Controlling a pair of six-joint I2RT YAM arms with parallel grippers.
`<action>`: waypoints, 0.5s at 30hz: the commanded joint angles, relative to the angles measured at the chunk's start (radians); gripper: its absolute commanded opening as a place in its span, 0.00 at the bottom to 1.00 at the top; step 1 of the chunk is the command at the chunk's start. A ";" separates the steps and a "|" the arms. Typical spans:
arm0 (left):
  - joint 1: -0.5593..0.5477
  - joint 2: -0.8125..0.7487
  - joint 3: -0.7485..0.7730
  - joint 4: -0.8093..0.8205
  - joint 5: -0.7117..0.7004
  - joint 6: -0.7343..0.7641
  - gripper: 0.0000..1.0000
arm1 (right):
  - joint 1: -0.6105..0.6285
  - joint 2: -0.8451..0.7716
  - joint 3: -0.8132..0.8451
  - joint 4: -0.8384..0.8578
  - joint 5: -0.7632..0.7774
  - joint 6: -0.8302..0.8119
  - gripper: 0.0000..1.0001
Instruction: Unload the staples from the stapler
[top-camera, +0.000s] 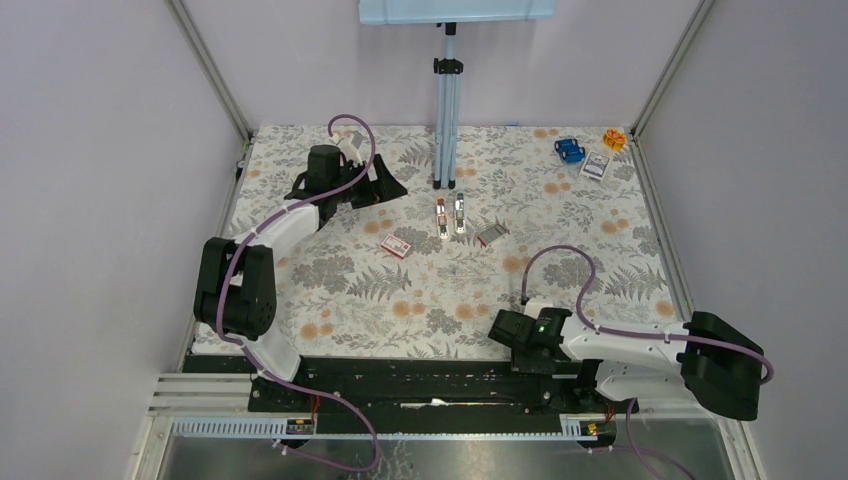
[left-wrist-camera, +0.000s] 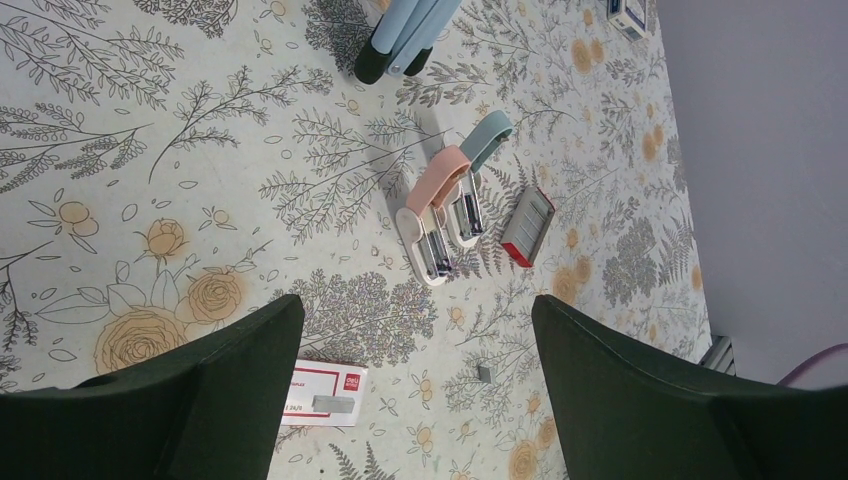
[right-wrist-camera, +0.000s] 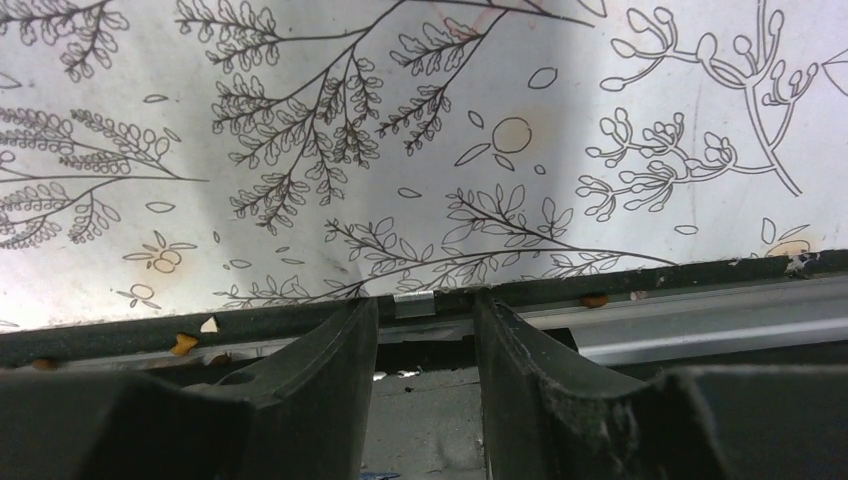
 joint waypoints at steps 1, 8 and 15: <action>0.005 -0.041 -0.001 0.054 0.025 -0.005 0.88 | 0.007 0.040 0.025 0.001 0.025 -0.023 0.47; 0.005 -0.041 0.000 0.056 0.029 -0.006 0.88 | 0.007 0.084 0.045 0.002 0.033 -0.053 0.39; 0.006 -0.041 -0.001 0.057 0.031 -0.006 0.88 | 0.007 0.069 0.038 0.010 0.025 -0.073 0.28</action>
